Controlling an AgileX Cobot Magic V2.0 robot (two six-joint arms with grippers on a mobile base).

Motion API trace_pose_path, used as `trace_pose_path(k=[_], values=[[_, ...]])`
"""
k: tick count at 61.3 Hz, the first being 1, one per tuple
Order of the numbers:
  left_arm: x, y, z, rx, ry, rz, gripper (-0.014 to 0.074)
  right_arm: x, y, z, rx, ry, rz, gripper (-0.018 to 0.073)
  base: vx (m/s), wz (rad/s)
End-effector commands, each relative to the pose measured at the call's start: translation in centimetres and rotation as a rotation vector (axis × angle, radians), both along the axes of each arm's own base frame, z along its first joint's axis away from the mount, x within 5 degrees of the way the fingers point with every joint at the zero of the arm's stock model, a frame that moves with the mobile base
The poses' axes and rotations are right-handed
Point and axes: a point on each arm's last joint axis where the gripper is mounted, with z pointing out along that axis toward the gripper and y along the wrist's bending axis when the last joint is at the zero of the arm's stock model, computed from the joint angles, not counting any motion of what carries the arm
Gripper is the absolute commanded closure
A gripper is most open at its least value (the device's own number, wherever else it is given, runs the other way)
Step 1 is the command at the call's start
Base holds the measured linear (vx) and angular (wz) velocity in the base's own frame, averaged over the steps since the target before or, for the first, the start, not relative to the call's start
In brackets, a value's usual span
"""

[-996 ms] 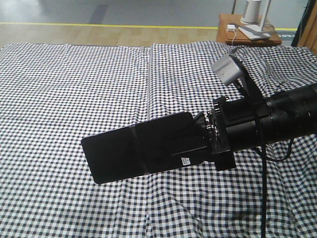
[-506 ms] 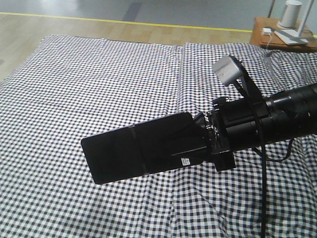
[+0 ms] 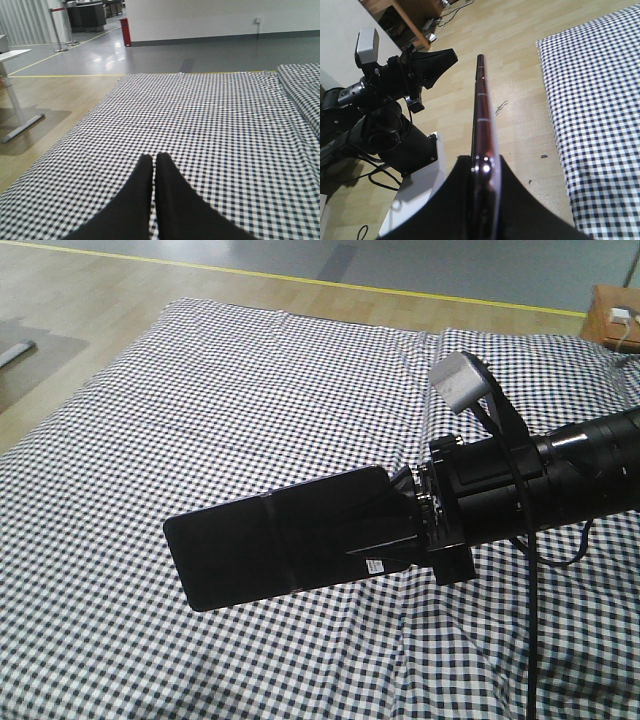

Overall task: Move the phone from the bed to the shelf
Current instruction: 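Hold the phone in the right gripper while turning away from the bed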

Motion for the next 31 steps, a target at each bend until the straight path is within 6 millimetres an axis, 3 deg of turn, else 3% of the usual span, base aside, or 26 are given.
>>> trace_pose_path(k=[1,31], values=[[-0.08,-0.05,1.55,-0.009,-0.102,-0.006,0.0596,-1.20,0.16,2.38,0.112,-0.011,0.061,0.0560,-0.06,0.25],[-0.08,-0.05,1.55,-0.009,-0.102,-0.006,0.0596,-1.20,0.16,2.38,0.112,-0.011,0.061,0.0560,-0.07,0.27]])
